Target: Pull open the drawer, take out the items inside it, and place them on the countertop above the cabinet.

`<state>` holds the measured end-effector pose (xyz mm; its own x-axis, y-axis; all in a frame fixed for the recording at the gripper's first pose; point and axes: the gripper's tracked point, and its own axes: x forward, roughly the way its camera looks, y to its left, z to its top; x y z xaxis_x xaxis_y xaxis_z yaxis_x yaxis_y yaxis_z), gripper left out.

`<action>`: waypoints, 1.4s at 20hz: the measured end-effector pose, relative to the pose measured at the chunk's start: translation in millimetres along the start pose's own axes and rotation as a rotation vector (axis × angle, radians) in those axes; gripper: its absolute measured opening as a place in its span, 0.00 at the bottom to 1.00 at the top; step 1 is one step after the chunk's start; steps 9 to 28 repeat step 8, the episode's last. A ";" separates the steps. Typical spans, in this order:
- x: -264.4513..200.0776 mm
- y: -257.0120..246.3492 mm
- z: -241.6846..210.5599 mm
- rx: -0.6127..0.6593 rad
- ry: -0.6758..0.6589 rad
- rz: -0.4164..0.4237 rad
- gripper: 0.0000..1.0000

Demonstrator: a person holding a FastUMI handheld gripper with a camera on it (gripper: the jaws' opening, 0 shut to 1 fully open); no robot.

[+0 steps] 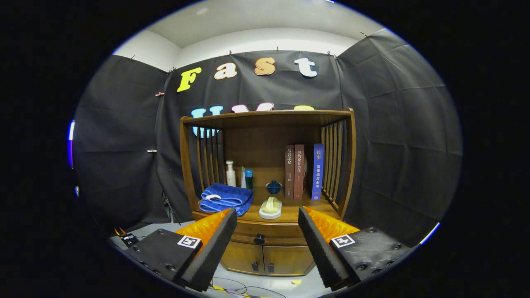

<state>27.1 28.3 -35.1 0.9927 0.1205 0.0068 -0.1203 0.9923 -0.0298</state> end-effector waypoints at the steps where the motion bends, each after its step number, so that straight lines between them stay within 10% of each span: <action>1: 0.5 -0.5 -0.5 0.001 -0.001 0.000 0.99; 28: 1.6 -1.2 -2.4 0.006 0.006 0.001 0.99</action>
